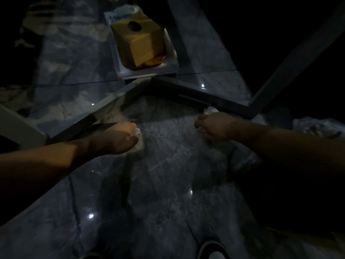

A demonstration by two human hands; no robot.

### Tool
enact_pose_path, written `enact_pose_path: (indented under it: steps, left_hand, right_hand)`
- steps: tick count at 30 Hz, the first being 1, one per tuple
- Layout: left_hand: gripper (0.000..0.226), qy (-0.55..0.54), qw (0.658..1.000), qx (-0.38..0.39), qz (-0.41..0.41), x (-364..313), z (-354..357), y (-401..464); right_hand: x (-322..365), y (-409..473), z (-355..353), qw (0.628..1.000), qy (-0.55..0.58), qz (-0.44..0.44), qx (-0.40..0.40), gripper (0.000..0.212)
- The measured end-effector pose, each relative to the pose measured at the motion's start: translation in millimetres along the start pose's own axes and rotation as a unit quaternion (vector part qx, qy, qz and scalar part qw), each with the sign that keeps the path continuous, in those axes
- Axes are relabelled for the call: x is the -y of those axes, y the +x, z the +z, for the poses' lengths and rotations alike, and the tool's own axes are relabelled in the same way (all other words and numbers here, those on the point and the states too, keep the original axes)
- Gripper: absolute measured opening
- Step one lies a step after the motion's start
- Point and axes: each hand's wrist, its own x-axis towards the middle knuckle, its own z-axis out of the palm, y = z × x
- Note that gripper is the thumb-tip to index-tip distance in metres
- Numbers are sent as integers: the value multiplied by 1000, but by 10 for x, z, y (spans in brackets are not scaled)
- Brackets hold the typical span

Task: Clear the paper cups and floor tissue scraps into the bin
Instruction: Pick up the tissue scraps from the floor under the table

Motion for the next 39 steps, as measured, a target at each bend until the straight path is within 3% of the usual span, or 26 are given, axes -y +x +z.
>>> enact_pose_path:
  steps: [5, 13, 16, 20, 22, 26, 29, 32, 36, 39]
  left_hand:
    - [40, -48, 998, 14, -46, -113, 26, 72]
    - [72, -66, 997, -26, 17, -184, -9, 88]
    - [75, -96, 995, -18, 17, -221, -5, 86]
    - [31, -101, 995, -6, -26, -211, 47, 86]
    - [38, -105, 994, -12, -27, -199, 46, 71]
    - [76, -110, 993, -27, 13, -237, -39, 19]
    - [84, -105, 994, -21, 9, -263, -59, -1]
    - [79, -107, 994, -10, 7, -229, -29, -7]
    - [54, -112, 993, -14, -21, -221, -25, -13]
    - [52, -120, 992, -19, -31, -279, -64, -19]
  right_hand:
    - [-214, -15, 100, 996, 10, 84, 11, 54]
    - [-321, 61, 223, 969, 107, 203, 90, 91]
    - [-333, 60, 230, 962, 121, 213, 117, 89]
    - [-347, 71, 238, 953, 142, 219, 157, 91]
    - [-359, 86, 252, 950, 146, 224, 163, 91]
    - [-365, 87, 272, 952, 152, 214, 155, 84]
    - [-326, 103, 327, 957, 139, 203, 152, 74]
    - [-300, 120, 356, 954, 147, 210, 153, 69]
    - [-289, 115, 342, 953, 173, 203, 143, 57]
    - [-265, 98, 315, 950, 181, 219, 129, 50]
